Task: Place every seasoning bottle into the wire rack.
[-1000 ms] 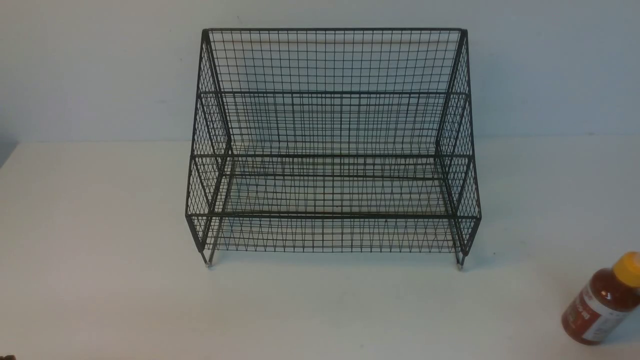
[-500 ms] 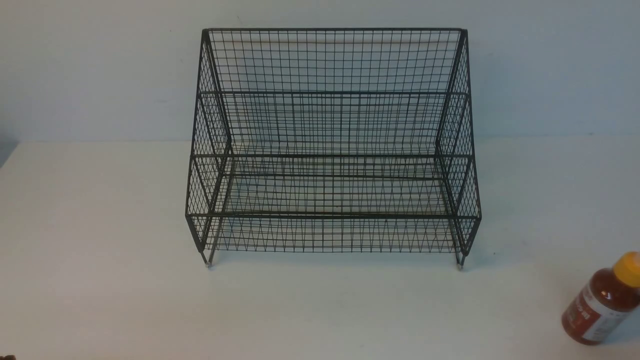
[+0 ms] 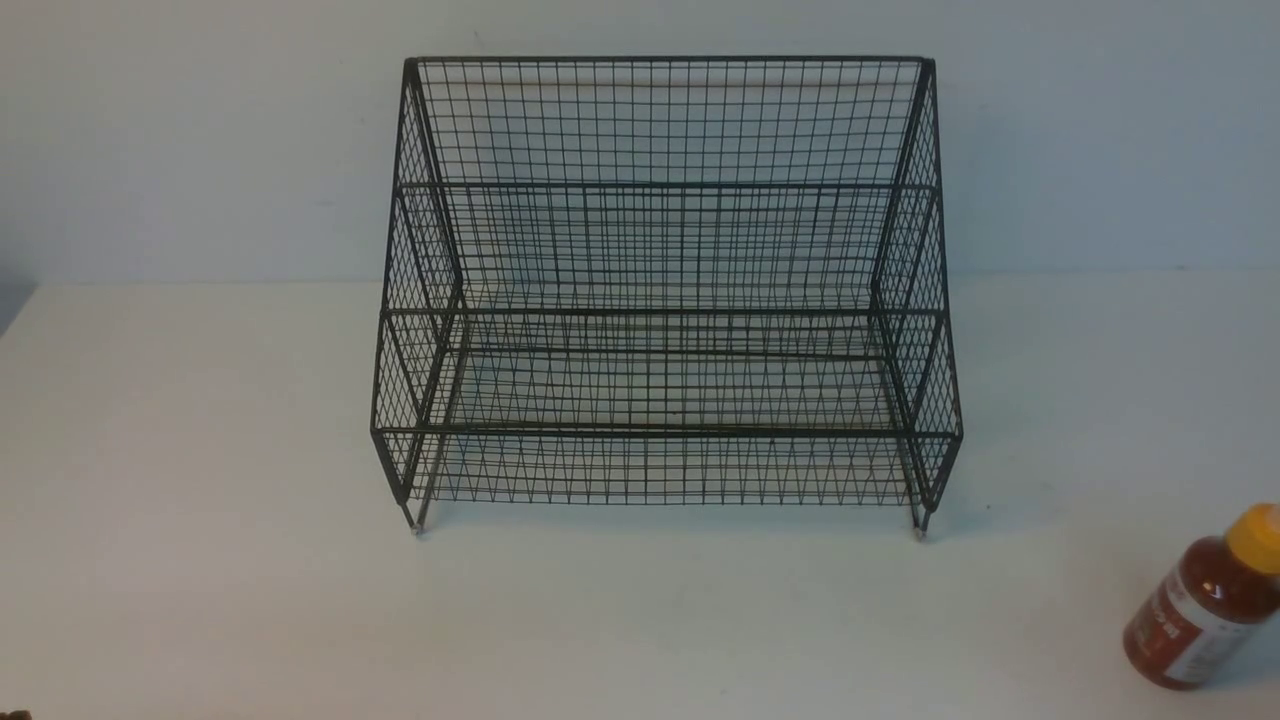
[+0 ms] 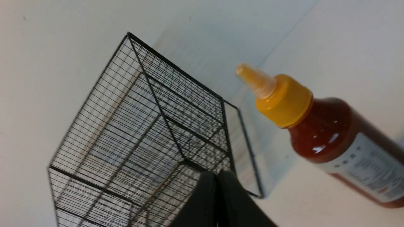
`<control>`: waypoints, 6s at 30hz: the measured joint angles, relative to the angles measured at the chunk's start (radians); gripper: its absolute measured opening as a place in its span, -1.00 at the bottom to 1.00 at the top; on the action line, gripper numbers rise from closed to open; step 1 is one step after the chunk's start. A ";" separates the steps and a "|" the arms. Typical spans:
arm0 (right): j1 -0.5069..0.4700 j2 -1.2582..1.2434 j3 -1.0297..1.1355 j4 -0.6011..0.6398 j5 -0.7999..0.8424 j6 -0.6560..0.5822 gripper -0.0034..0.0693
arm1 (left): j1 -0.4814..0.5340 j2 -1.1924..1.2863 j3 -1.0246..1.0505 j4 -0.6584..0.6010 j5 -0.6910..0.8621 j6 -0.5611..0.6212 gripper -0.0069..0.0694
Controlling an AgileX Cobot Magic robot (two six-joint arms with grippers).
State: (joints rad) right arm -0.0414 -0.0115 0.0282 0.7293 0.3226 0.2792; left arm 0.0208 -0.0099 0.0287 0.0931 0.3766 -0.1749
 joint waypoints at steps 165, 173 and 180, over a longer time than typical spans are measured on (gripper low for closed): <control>0.554 1.944 -1.863 -0.973 0.917 0.107 0.91 | 0.000 0.000 0.000 0.000 0.002 0.000 -0.83; 0.555 1.789 -1.995 -0.876 0.928 -0.072 0.93 | 0.000 0.000 0.000 0.000 0.002 0.000 -0.83; 0.555 1.470 -1.961 -0.772 0.940 -0.136 0.51 | 0.000 0.000 0.000 0.000 0.002 0.000 -0.83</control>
State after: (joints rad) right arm 0.5138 1.4585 -1.9332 -0.0427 1.2629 0.1436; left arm 0.0208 -0.0099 0.0287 0.0931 0.3784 -0.1749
